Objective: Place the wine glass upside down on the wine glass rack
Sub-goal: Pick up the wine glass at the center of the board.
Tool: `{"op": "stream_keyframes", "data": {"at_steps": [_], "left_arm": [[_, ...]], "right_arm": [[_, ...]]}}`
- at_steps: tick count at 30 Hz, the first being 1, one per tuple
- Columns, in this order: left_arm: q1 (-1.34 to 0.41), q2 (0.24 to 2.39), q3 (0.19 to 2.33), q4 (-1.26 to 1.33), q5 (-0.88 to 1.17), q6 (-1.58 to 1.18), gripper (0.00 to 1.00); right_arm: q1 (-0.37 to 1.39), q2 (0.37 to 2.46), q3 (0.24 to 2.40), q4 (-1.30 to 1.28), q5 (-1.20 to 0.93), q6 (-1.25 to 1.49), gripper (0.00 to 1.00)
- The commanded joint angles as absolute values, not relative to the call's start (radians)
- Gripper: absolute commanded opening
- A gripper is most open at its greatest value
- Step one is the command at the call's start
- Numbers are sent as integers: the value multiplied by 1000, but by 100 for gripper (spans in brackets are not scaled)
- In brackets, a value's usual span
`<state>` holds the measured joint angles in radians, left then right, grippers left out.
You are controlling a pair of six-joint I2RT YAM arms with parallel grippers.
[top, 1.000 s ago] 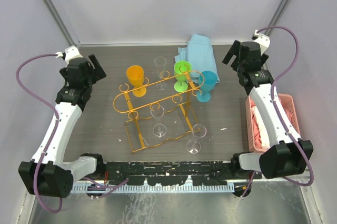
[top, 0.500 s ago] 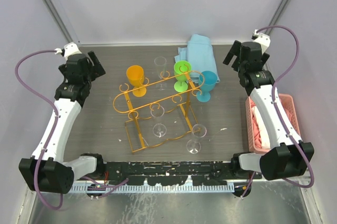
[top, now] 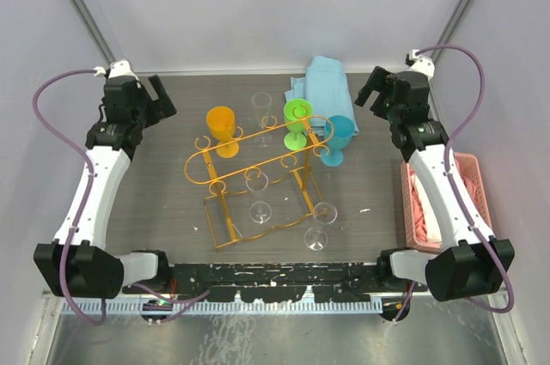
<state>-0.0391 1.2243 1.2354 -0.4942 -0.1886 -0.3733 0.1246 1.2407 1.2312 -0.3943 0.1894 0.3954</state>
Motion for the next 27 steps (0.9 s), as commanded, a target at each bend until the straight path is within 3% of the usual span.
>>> {"op": "stream_keyframes", "data": {"at_steps": [1,14,18,27], "left_arm": [[-35,1254,1346,-552,-121,-358,99],[-40,1415,1560,-871,-39,-388,88],[-60,1442,1582,-893,5,-399,78],[-137,1537,1689,-974,-7,-394,75]], "right_arm": [[126,1169,1223,-291,143,407,100],[127,1174,1222,-299,111,416,100],[127,1181,1225,-300,107,411,100],[128,1182,1207,-302,91,411,100]]}}
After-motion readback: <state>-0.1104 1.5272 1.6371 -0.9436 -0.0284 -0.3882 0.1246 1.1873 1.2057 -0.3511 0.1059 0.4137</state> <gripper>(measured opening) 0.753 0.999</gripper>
